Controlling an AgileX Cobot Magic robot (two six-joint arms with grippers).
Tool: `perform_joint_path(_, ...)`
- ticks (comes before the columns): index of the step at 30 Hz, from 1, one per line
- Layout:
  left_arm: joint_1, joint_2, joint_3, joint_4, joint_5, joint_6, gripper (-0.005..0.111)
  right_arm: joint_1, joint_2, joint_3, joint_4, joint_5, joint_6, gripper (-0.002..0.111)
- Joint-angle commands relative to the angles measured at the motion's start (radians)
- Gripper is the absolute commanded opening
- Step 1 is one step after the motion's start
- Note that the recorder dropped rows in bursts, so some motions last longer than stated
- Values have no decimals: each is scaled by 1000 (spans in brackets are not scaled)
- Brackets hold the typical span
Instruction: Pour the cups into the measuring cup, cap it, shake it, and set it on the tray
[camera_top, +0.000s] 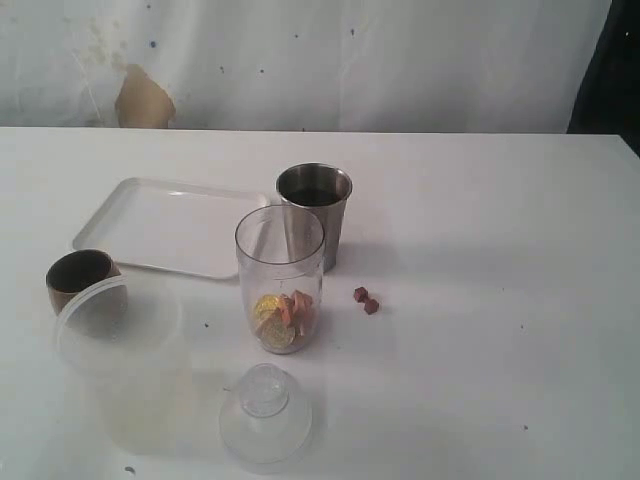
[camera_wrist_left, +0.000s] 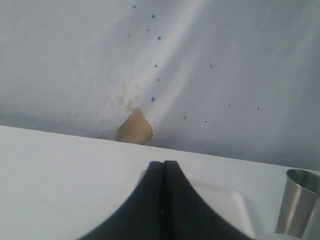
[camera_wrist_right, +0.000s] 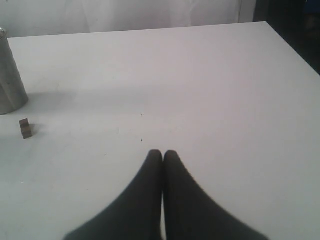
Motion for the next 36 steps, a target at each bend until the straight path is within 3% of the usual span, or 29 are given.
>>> perform_joint_path(1, -1, -5, 6, 2, -10, 2, 0, 1, -5, 1, -11, -2, 0, 0)
perform_joint_path(11, -1, -3, 6, 2, -10, 2, 0, 1, -5, 1, -11, -6, -8, 0)
perform_joint_path(20, 1, -6, 6, 2, -10, 2, 0, 1, -5, 1, -189, -129, -74, 0)
perform_joint_path(28, 130, -6, 6, 2, -10, 2, 0, 1, -5, 1, -189, -163, -74, 0)
perform_joint_path(32, 126, -6, 6, 2, -10, 2, 0, 1, -5, 1, -179, -354, -58, 0)
perform_joint_path(36, 126, -6, 6, 2, -10, 2, 0, 1, -5, 1, -88, -684, 194, 0)
